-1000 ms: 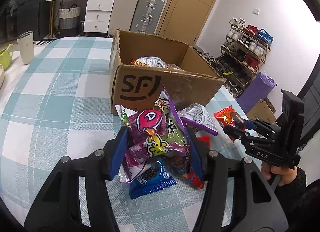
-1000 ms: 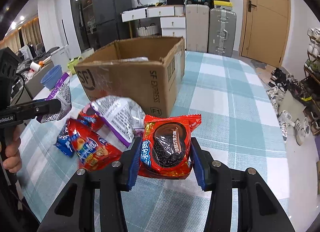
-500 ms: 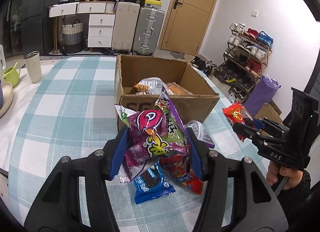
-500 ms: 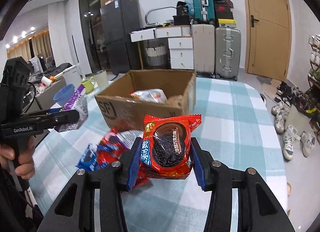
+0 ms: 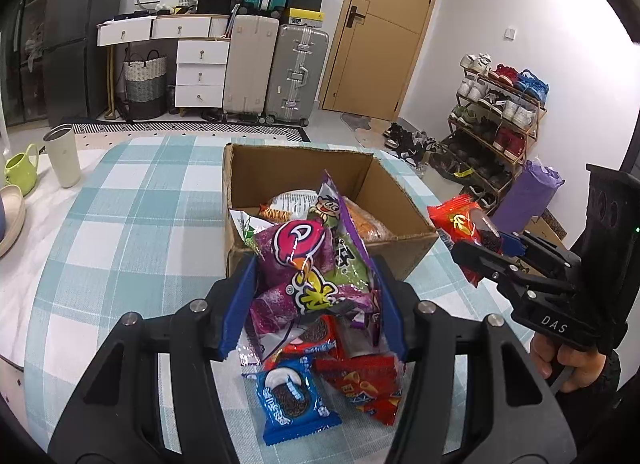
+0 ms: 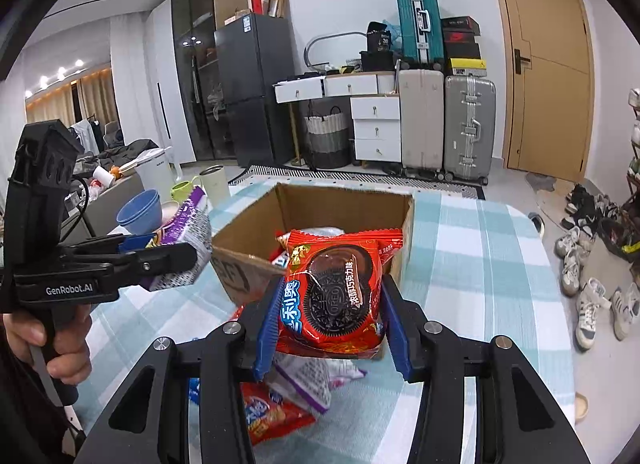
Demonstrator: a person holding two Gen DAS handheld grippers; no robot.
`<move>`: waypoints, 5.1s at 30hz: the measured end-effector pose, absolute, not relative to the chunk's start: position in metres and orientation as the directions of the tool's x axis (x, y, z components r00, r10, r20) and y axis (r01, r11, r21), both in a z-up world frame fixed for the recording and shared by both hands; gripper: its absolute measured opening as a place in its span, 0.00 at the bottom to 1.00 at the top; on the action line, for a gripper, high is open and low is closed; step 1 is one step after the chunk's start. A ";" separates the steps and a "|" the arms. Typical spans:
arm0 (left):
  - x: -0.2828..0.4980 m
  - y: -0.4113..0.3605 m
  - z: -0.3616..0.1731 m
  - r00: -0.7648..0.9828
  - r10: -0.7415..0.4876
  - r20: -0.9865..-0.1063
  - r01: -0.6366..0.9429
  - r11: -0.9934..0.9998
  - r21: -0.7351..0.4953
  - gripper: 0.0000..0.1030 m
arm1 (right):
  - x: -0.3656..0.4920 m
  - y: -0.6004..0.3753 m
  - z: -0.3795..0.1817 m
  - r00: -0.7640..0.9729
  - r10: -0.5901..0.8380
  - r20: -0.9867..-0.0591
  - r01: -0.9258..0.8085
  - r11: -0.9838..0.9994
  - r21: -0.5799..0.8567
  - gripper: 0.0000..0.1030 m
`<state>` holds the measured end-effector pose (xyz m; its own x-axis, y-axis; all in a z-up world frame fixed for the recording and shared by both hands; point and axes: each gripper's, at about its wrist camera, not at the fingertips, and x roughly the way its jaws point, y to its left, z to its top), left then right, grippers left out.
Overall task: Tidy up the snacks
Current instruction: 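Carry both packs over the box and release them inside, then withdraw both grippers from the box back to the remaining snacks, then grasp the blue Oreo pack with left gripper while right gripper grasps red chip bag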
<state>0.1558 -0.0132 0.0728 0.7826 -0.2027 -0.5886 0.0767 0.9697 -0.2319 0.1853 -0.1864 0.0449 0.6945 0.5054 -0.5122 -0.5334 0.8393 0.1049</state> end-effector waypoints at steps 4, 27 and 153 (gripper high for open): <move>0.165 -0.014 0.076 0.788 -0.208 -0.579 0.078 0.967 -0.242 0.52 | 0.193 -0.176 0.046 0.686 0.510 -0.519 -0.543 0.833 0.101 0.45; 0.237 -0.014 0.092 0.786 -0.213 -0.581 0.103 0.971 -0.217 0.52 | 0.252 -0.168 0.049 0.668 0.523 -0.529 -0.545 0.828 0.130 0.45; 0.161 -0.007 -0.051 0.575 -0.132 -0.808 -0.002 0.987 -0.163 0.99 | 0.142 -0.148 -0.053 0.481 0.515 -0.710 -0.582 0.793 0.181 0.39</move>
